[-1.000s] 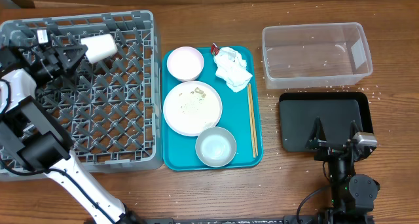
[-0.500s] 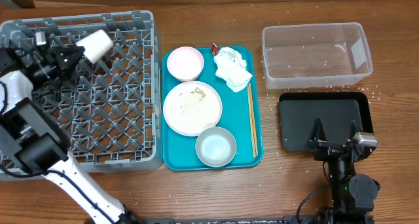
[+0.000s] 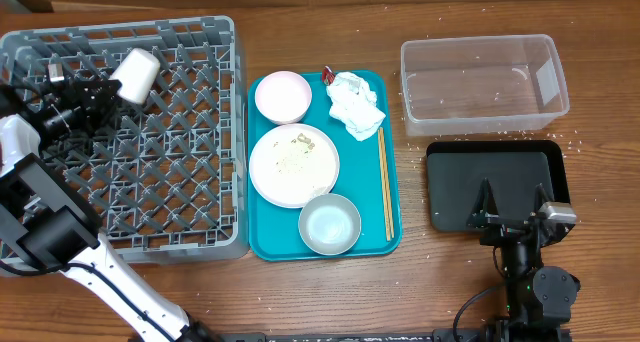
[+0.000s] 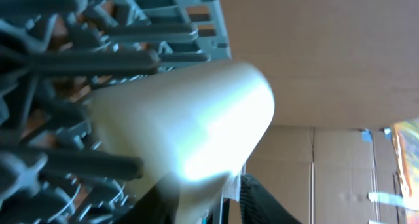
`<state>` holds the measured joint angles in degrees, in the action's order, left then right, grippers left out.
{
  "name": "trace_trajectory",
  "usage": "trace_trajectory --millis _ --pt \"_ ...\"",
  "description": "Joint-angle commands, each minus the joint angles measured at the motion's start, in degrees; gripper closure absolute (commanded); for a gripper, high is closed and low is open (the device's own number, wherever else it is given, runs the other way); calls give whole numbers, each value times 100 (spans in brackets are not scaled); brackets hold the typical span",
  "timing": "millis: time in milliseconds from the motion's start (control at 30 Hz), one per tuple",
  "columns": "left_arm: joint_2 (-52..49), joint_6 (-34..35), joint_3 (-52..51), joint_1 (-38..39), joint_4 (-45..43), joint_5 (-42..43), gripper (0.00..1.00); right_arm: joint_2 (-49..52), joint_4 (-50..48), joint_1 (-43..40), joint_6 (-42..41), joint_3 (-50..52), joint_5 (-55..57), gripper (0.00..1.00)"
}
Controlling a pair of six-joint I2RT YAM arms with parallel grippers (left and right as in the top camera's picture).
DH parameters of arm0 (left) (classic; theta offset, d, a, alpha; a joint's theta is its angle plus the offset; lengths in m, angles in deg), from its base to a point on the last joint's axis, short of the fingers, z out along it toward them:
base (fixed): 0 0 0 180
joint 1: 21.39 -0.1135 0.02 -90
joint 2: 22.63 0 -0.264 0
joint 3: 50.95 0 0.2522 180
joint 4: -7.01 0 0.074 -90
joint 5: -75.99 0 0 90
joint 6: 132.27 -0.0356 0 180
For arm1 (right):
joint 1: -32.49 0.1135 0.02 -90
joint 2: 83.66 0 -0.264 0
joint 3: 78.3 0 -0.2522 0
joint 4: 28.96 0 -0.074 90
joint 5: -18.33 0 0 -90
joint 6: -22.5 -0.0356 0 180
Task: Sort waste into correct bins and load items into the dishwasher
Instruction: 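Turn the cup upside down and lower it onto the rack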
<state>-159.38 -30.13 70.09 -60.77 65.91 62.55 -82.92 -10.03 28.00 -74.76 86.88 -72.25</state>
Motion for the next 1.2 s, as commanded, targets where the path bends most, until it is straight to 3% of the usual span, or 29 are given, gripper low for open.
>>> trace_trajectory --millis 0,200,400,500,533,600,667,733,867,1167 --pt "212 33 114 -42 295 -769 64 -57 -33 -20 4 61 50 0" --pt "765 -13 424 -127 1084 -2433 54 -57 -33 -20 4 59 50 0" --pt "1408 37 807 -111 1633 -3668 24 -57 -33 -20 4 61 50 0" --pt "1633 164 1058 -109 2011 -4441 20 -57 -33 -20 4 61 50 0" --pt "1694 164 1113 -109 2103 -4603 21 -57 -33 -20 4 61 50 0" --pt "1827 160 1150 -92 2144 -4640 36 -57 -33 -20 4 59 50 0" --pt "1923 92 1150 -4 2059 -4500 70 -57 -33 -20 4 59 50 0" --pt "1934 -251 1147 240 1836 -4223 86 -57 -33 -20 4 61 50 0" --pt "1838 -789 1130 997 1456 -4791 96 -57 -35 -20 4 61 50 0" --pt "1508 -704 1130 2618 791 -8046 96 -57 -33 -20 4 61 50 0"
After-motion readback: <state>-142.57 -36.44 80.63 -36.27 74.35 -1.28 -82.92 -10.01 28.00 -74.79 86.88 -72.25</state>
